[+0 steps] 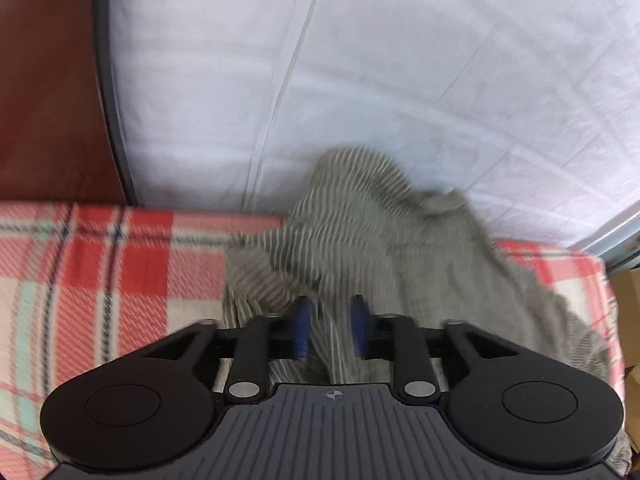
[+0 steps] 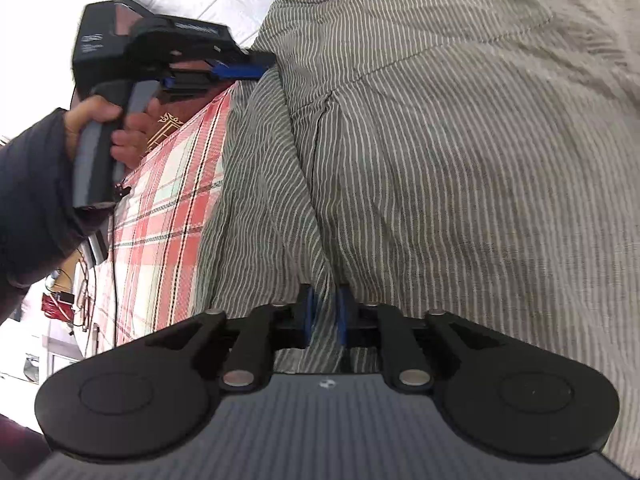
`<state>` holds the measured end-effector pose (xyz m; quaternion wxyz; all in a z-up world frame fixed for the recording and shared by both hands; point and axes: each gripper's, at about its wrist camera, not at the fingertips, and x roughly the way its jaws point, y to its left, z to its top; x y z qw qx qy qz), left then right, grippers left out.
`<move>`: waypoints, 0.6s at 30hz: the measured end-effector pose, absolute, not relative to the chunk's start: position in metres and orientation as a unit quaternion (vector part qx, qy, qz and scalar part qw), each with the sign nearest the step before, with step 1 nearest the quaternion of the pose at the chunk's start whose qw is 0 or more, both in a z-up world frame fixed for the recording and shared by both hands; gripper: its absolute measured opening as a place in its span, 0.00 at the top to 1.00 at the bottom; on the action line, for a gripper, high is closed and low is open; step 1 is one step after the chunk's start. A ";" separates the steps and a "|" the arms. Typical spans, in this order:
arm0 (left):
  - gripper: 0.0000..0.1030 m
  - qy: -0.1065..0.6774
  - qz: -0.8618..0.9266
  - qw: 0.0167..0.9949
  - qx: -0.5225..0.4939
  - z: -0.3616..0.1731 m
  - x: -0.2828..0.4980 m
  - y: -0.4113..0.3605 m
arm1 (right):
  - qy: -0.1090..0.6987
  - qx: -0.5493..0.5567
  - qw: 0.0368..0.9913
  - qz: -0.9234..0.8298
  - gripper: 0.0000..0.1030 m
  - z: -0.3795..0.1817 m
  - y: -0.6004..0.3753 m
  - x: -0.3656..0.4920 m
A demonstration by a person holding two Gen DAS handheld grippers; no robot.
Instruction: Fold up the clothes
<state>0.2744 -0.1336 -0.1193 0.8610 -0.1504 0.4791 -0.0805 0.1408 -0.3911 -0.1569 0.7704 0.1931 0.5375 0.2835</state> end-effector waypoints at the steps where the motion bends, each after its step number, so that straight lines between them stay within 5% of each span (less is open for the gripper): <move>1: 0.44 0.468 -0.084 0.867 -0.149 -0.109 0.270 -0.130 | 0.534 0.189 0.775 0.281 0.75 -0.153 -0.392 0.139; 5: 0.38 0.456 -0.082 0.876 -0.135 -0.085 0.252 -0.107 | 0.504 0.165 0.798 0.288 0.71 -0.131 -0.394 0.129; 18: 0.42 0.503 -0.063 0.835 -0.216 -0.160 0.223 -0.089 | 0.484 0.166 0.786 0.347 0.71 -0.118 -0.352 0.133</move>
